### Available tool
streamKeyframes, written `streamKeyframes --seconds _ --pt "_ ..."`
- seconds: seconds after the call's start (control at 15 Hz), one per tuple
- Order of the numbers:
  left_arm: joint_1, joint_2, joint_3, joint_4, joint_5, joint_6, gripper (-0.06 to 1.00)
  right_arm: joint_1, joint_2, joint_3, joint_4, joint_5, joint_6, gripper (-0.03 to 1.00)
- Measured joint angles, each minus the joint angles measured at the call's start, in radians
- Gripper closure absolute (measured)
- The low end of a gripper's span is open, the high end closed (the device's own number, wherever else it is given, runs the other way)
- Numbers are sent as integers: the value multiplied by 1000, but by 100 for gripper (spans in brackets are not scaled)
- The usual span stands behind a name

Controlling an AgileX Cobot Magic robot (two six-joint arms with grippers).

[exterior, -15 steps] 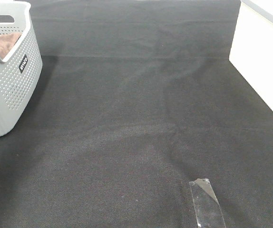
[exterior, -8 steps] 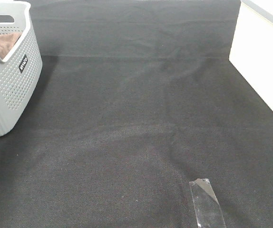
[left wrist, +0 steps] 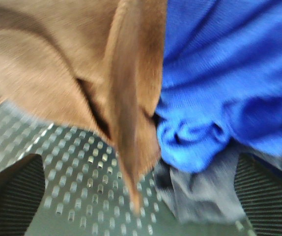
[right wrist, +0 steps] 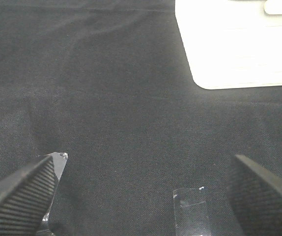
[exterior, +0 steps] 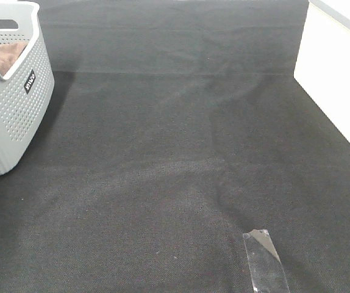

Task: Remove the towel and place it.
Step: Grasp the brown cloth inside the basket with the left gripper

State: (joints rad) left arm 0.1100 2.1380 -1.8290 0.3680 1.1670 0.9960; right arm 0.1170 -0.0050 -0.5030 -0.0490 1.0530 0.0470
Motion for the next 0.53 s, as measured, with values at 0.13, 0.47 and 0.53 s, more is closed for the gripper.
streamKeyframes --seconds 0.13,0.47,0.53 --pt "0 34 -42 -20 13 17 -3 0 0 0 0 0 0 6" --pt "0 36 -52 -42 38 36 60 0 0 0 0 0 0 6" --pt "0 36 -52 -35 40 10 81 0 0 0 0 0 0 6"
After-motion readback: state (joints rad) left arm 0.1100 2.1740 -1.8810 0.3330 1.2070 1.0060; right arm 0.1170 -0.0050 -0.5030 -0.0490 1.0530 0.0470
